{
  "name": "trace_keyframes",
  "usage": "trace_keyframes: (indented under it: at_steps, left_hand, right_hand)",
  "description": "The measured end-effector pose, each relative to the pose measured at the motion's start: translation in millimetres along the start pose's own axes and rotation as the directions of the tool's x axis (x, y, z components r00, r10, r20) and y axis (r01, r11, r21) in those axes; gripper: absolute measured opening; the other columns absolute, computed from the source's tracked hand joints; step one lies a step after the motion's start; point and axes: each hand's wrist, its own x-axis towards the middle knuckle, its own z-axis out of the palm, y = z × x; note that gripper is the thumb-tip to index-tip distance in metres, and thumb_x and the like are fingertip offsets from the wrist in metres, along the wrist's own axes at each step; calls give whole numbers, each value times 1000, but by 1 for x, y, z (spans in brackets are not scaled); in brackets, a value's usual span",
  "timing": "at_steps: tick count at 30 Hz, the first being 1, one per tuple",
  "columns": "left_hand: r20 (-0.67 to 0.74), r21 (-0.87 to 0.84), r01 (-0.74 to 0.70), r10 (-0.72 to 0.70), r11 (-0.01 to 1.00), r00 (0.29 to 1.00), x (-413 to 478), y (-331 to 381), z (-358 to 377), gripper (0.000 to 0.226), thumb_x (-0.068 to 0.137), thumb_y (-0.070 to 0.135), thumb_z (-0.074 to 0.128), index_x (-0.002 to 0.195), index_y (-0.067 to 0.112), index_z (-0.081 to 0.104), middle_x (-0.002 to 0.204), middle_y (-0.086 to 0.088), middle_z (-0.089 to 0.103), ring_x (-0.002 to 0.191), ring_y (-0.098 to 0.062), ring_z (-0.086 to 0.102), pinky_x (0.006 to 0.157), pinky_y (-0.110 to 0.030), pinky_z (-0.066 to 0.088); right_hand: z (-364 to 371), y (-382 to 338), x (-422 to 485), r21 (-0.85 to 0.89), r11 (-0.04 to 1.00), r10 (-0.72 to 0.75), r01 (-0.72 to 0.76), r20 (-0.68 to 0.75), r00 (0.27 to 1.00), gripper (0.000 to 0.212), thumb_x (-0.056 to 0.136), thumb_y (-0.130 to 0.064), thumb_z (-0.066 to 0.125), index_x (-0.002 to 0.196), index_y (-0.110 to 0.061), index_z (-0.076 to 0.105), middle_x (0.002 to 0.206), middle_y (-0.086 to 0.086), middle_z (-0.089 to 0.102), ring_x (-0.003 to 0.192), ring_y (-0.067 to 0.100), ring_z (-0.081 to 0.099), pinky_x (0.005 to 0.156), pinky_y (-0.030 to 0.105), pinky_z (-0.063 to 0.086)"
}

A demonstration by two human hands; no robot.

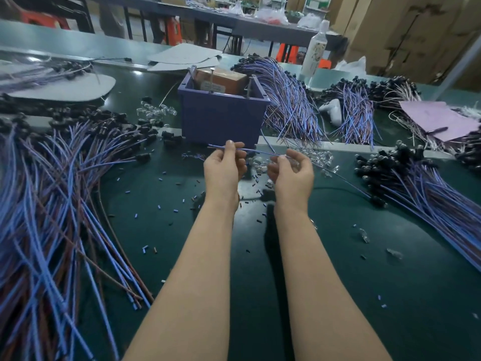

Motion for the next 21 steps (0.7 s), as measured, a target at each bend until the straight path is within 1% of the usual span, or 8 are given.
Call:
trace_keyframes:
  at_steps: [4, 5, 9, 14, 16, 18, 20, 21]
  left_hand:
    - [114, 74, 81, -89, 994, 990, -4, -4, 6, 38, 102, 19, 38, 73, 10, 62, 45, 9, 55, 42, -3, 47, 52, -17, 41]
    - [98, 81, 78, -86, 994, 991, -3, -4, 5, 41, 102, 21, 38, 72, 9, 62, 44, 8, 53, 41, -4, 44, 50, -18, 38]
    - [38, 98, -42, 38, 994, 999, 0, -6, -1, 40, 102, 22, 40, 72, 8, 63, 48, 5, 44, 34, -2, 33, 40, -15, 30]
    - [15, -39, 7, -7, 999, 1000, -2, -4, 2, 40, 103, 26, 37, 81, 8, 65, 45, 7, 42, 33, -2, 28, 36, -15, 25]
    - [-89, -179, 0, -16, 984, 996, 3, 2, -5, 40, 104, 28, 33, 83, 9, 63, 43, 9, 40, 33, -1, 25, 35, -14, 21]
    - [-280, -243, -53, -17, 969, 960, 10, 10, -17, 37, 104, 27, 33, 89, 9, 62, 47, 8, 41, 33, -1, 28, 37, -15, 23]
    - [-427, -71, -124, 82, 990, 901, 10, 13, -22, 25, 102, 18, 39, 114, 9, 59, 65, 3, 50, 43, -2, 39, 47, -21, 37]
    - [-442, 37, -158, 158, 987, 883, 6, 12, -20, 33, 98, 12, 44, 130, 11, 51, 82, 0, 55, 56, -4, 46, 60, -25, 46]
  right_hand:
    - [7, 3, -8, -193, 973, -79, 127, 239, 968, 13, 94, -11, 53, 97, -9, 66, 90, 9, 70, 86, 24, 66, 86, 43, 53]
    - [7, 4, -9, -235, 960, -95, 155, 250, 964, 13, 93, -11, 54, 94, -7, 67, 91, 10, 71, 89, 25, 66, 88, 46, 52]
    - [4, 3, -8, -277, 940, -144, 199, 209, 967, 15, 92, -12, 57, 81, -21, 63, 83, 5, 70, 87, 24, 67, 87, 44, 52]
    - [9, 2, -11, -275, 931, -188, 239, 197, 962, 10, 92, -15, 59, 85, -20, 65, 84, 2, 71, 85, 19, 68, 86, 41, 53]
    - [4, 1, -6, -243, 948, -176, 205, 135, 975, 15, 92, -13, 59, 80, -20, 63, 83, 4, 71, 85, 22, 68, 89, 42, 52]
    - [-6, -1, 3, -162, 976, -137, 143, 46, 989, 19, 93, -10, 57, 77, -20, 62, 77, 2, 68, 79, 18, 67, 87, 39, 54]
    - [-10, -3, 5, -70, 992, -101, 101, 10, 995, 16, 94, -8, 55, 81, -15, 62, 74, 0, 67, 71, 11, 64, 77, 29, 55]
    - [-9, -3, 4, -30, 996, -88, 88, 19, 996, 15, 94, -8, 55, 82, -14, 63, 73, 0, 67, 68, 9, 64, 72, 24, 54]
